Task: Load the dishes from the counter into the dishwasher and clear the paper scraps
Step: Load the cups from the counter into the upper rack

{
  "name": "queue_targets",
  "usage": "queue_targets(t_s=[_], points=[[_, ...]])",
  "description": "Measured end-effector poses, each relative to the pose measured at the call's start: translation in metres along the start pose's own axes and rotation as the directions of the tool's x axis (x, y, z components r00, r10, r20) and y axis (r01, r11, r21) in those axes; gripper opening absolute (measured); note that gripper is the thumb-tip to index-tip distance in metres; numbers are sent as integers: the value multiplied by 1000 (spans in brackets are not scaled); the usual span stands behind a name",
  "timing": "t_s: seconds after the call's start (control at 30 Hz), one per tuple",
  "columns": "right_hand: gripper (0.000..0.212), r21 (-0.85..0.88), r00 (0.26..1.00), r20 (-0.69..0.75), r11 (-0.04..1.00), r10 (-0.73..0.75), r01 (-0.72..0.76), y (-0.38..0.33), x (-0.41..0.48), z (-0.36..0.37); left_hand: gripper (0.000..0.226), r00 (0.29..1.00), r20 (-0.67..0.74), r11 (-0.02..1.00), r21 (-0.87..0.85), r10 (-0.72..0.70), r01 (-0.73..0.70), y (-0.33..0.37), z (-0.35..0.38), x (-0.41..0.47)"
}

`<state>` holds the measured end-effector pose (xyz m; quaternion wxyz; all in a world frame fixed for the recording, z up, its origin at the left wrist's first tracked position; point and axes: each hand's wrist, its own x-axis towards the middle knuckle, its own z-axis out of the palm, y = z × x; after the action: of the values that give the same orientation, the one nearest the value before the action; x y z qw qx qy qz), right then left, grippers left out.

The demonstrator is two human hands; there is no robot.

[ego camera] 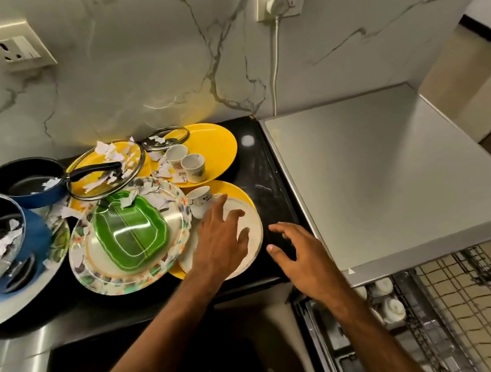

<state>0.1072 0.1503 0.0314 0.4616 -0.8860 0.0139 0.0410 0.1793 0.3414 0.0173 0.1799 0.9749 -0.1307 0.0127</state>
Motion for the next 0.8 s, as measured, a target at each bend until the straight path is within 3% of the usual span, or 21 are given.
queue_targets(t_s=[0.13,0.3,0.57,0.8], points=[[44,19,1000,-5,1000,16,-16,-13,13,15,50,998,24,997,42,-62,61,-27,-6,20],[43,46,999,26,998,32,-33,-27,27,25,58,978,155,985,121,-142,124,-44,-10,37],[43,42,998,34,998,47,-48,-31,46,33,41,971,189,984,128,-145,122,-53,-15,53],[43,17,997,44,998,64,-65,-25,50,36,30,987,150,994,97,-62,47,-51,-15,57]])
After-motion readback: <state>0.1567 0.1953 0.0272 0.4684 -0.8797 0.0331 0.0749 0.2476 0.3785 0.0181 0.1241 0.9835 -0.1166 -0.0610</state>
